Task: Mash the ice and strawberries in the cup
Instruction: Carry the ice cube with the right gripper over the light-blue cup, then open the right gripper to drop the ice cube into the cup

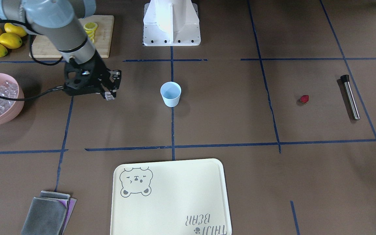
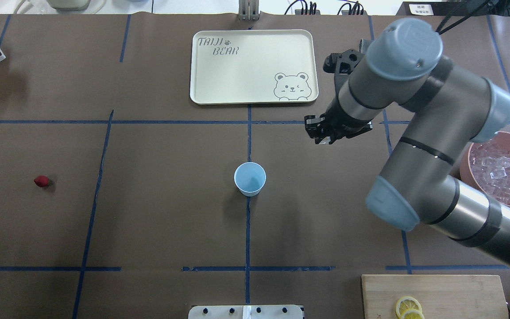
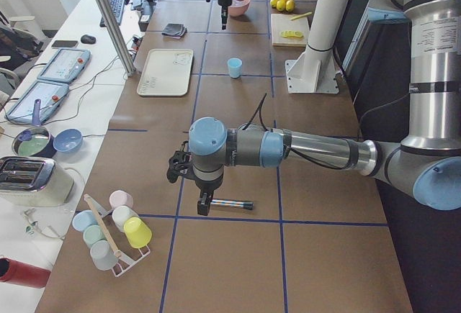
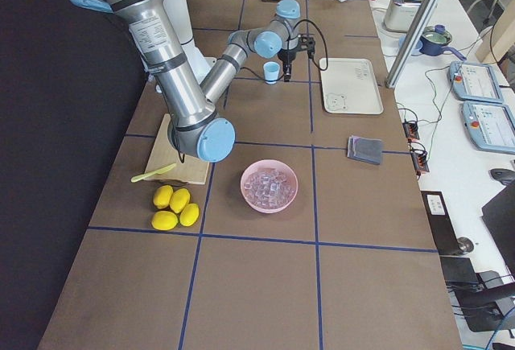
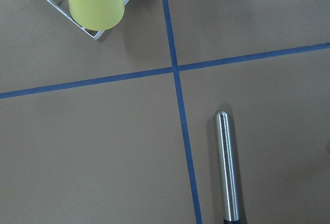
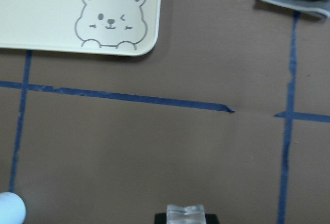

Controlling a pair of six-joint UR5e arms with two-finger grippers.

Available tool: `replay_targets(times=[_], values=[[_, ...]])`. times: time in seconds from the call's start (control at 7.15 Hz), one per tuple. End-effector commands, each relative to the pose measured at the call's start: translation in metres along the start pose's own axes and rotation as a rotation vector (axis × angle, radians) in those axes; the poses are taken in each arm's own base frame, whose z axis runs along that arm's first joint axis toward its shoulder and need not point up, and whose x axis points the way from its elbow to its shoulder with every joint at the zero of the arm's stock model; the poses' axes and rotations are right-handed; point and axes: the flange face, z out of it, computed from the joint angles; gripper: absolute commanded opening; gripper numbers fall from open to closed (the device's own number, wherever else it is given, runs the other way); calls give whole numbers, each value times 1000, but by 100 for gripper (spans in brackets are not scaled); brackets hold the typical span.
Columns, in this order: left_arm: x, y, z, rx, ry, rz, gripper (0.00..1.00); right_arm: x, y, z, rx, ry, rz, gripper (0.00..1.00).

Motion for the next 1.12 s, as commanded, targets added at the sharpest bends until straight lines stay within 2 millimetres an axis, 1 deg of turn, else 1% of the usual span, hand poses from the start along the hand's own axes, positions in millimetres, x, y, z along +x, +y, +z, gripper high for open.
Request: replay_targets(times=[0.0,0.14,0.28,0.42,0.56,0.84,0.98], values=[[0,1,0,-1,0,-1,100,-80,50,16,10,15,14,1],[-2,5,3,-6,2,-6,100,-102,57,31,6,29,13,1],[-2,5,3,-7,2,-8,100,-123,54,43,5,44,20,1],[-3,6,4,-8,1,-9,100,-143,46,50,3,55,23,1],[-3,6,4,-8,2,-9,100,-148,42,56,-1,66,27,1],[-3,6,4,-8,2,-9,100,-147,41,62,-5,77,30,2],[-2,5,3,-7,2,-8,100,-146,39,71,-9,91,34,2]])
